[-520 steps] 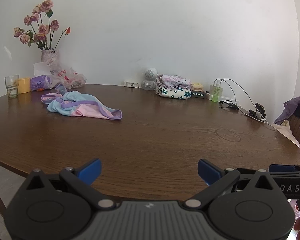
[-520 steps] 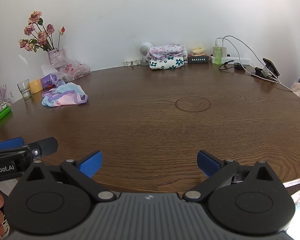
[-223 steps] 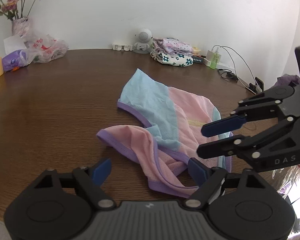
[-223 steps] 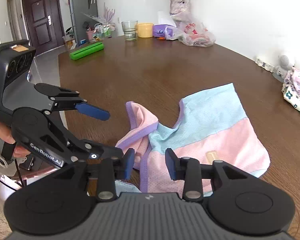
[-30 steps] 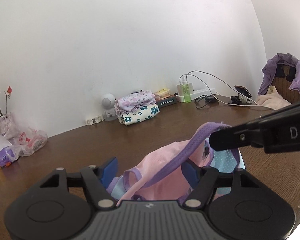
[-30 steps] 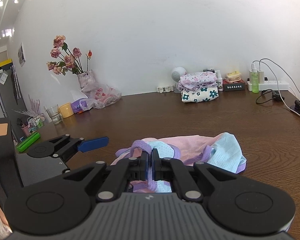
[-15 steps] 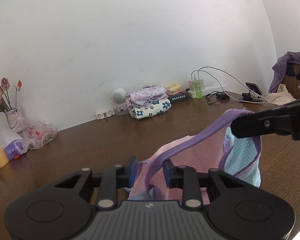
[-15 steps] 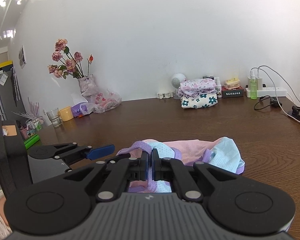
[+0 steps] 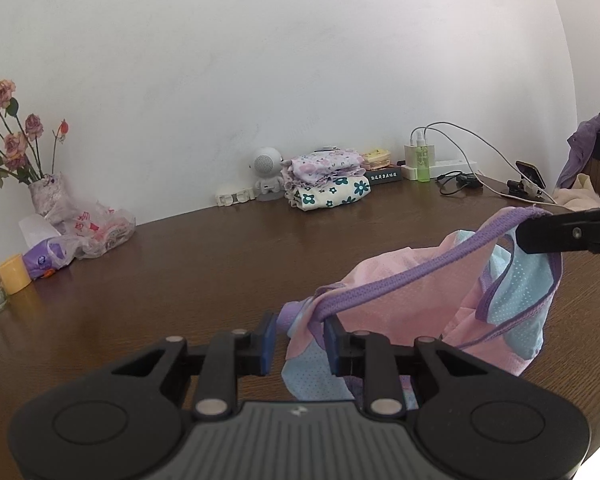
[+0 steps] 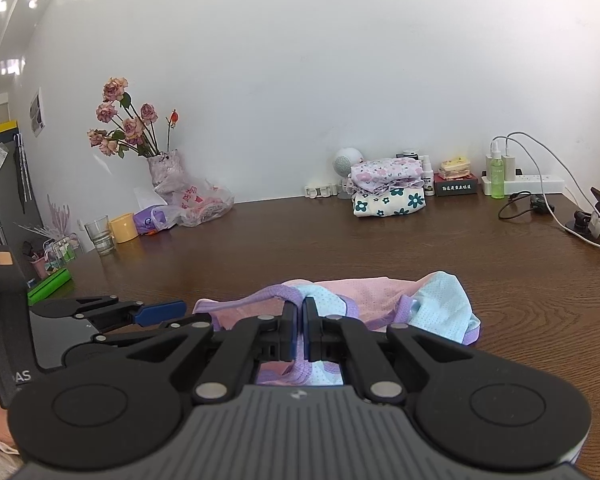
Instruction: Fold clothes
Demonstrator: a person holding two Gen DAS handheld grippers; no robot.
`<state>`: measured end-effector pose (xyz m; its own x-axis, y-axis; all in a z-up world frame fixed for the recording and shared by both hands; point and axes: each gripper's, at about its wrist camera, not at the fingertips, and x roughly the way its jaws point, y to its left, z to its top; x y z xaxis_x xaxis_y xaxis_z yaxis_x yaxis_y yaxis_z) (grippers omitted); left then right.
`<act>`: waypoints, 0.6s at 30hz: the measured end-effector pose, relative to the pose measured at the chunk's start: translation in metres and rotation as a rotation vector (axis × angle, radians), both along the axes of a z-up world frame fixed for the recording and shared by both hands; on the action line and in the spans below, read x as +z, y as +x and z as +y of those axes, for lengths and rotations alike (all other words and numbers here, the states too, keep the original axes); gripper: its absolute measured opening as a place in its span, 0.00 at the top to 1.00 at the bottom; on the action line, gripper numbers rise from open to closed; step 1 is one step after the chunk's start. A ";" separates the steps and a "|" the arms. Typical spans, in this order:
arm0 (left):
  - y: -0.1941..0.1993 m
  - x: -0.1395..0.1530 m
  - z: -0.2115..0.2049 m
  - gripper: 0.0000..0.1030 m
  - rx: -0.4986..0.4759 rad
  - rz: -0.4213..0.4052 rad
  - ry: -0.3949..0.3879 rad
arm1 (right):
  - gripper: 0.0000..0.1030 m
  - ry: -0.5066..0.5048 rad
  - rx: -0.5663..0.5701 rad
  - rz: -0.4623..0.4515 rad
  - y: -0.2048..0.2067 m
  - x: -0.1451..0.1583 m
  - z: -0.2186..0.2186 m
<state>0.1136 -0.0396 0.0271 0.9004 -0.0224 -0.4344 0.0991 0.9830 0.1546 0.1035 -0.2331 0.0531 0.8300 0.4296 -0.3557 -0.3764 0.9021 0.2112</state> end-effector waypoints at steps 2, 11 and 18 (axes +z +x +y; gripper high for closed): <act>-0.003 0.001 0.003 0.76 0.001 0.005 -0.006 | 0.98 -0.002 -0.005 0.000 0.001 -0.001 0.001; -0.015 -0.001 0.004 0.80 -0.040 0.033 -0.011 | 0.98 -0.012 -0.012 -0.004 0.001 -0.002 0.003; -0.012 -0.001 -0.019 0.73 -0.072 0.005 0.028 | 0.98 -0.004 0.017 -0.018 -0.005 0.003 0.010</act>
